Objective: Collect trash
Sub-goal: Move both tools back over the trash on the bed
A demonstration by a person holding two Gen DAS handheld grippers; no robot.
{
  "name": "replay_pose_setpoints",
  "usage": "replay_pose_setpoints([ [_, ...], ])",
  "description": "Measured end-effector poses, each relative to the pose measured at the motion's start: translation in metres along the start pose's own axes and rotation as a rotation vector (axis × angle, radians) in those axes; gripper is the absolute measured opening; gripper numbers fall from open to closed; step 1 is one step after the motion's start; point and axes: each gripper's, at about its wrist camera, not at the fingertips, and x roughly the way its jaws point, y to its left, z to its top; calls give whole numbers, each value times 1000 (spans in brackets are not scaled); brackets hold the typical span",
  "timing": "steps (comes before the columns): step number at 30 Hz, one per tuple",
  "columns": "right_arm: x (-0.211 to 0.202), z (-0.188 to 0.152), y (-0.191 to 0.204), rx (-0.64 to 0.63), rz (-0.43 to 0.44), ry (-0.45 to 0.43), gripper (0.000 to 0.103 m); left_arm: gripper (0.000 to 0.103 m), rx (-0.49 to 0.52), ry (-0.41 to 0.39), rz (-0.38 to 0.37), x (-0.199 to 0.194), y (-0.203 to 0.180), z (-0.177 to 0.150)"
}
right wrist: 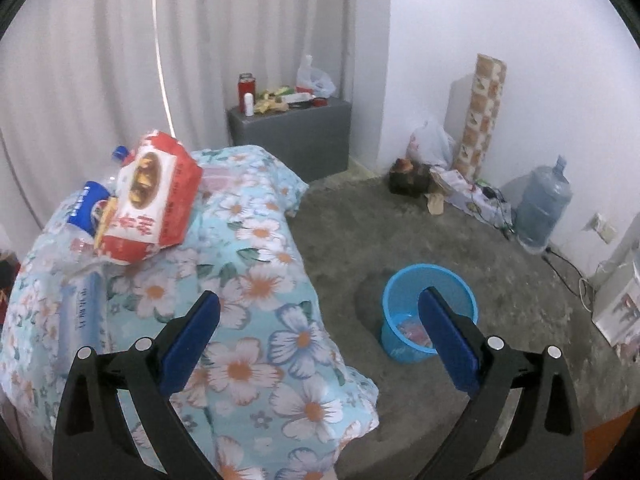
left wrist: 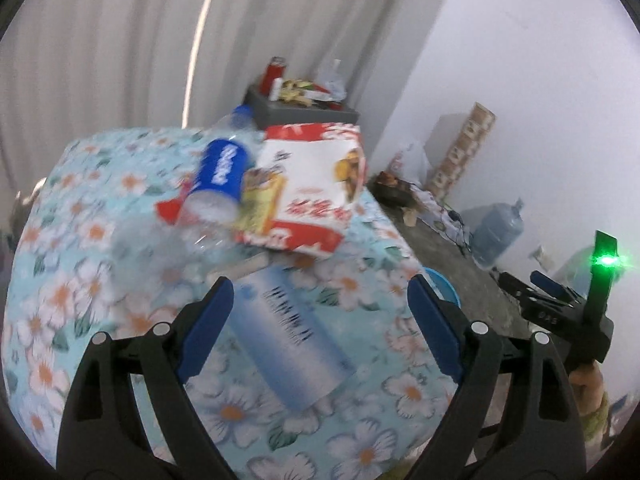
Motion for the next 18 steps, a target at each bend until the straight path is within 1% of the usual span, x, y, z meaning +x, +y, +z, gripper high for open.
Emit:
replay_pose_setpoints([
  [3, -5, -1, 2, 15, 64, -15, 97, 84, -27, -6, 9, -5, 13, -7],
  [5, -12, -2, 1, 32, 138, -27, 97, 84, -38, -11, 22, -8, 20, -13],
  [8, -15, -5, 3, 61, 168, -25, 97, 84, -65, -17, 35, -13, 29, -18],
  [14, -3, -9, 8, 113, 308, 61, 97, 84, -108, -2, 53, -17, 48, -29],
  [18, 5, -12, 14, 131, 355, 96, 97, 84, -126, 51, 22, -7, 50, -36],
])
